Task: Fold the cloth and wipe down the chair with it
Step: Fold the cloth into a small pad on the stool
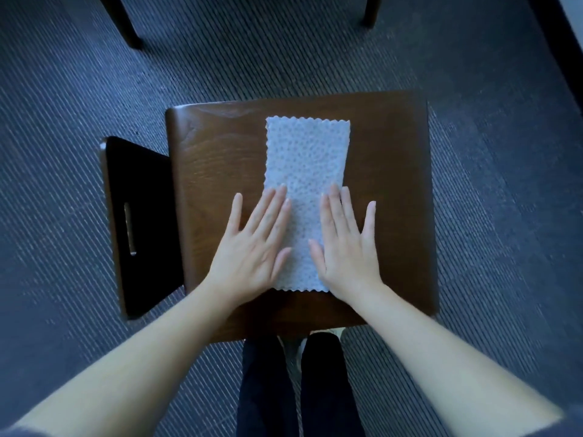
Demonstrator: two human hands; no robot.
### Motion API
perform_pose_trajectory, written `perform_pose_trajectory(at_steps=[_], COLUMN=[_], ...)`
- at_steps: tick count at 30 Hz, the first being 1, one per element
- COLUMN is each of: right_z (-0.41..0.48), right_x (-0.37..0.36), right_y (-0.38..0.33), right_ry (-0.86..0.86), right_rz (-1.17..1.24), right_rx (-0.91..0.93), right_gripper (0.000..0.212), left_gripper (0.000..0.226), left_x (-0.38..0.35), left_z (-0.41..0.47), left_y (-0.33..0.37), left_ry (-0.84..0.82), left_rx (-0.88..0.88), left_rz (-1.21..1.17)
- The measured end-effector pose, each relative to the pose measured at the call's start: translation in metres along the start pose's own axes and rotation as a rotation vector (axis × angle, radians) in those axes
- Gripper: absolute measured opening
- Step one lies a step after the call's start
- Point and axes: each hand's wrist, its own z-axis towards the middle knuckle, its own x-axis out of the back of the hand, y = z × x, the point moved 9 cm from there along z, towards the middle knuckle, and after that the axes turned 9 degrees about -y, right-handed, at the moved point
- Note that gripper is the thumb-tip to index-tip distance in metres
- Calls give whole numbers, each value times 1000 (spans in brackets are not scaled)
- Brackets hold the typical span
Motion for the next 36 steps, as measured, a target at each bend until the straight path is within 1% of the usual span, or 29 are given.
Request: perform_pose_trajectory(at_steps=[3,6,8,10,12,14,16,18,19,22,25,27,28,30,31,32,34,35,36], right_z=[3,2,-7,-25,-46,-61,-65,-64,-63,-61,-57,-55,-54,-54,-55,-57,-59,-60,-59], right_x=[-10,-5,4,14,18,13,5,1,2,11,16,19,21,20,18,17,20,22,25], right_y=[3,3,4,0,-9,-14,-17,-19,-19,-19,-18,-15,-11,-2,-1,-3,-9,-12,-13], right_ry=[-30,-41,-14,61,119,93,25,1,26,118,89,22,-25,-159,-236,-304,-406,-427,-419], right_rz=[-80,-87,-48,-12,10,53,90,99,103,144,272,411,522,828,975,1075,1097,1062,1042], right_rx=[33,35,20,117,296,430,496,512,509,482,436,358,284,69,-11,-48,-25,1,15], right_gripper=[73,73,70,63,57,52,53,49,44,24,13,12,12,13,12,13,26,28,24], left_gripper=[72,73,75,74,60,44,37,17,5,13,10,6,4,7,7,8,17,20,21], left_x=[-17,-17,-9,4,20,24,18,15,16,19,23,28,31,35,35,35,38,39,39], left_z=[-5,-5,-11,-22,-36,-48,-51,-51,-50,-49,-47,-47,-48,-52,-55,-57,-58,-58,-57], left_y=[-5,-7,-8,-10,-5,2,7,11,11,11,10,7,4,-6,-11,-14,-19,-22,-25], left_ry=[-60,-99,-92,-39,31,67,48,79,108,131,67,-5,-36,-115,-145,-163,-174,-184,-195], left_rx=[37,54,63,2,-144,-263,-293,-283,-261,-210,-193,-153,-110,60,146,210,287,312,335], left_rz=[36,22,8,4,30,73,69,33,17,-22,-157,-313,-407,-636,-753,-845,-936,-958,-975])
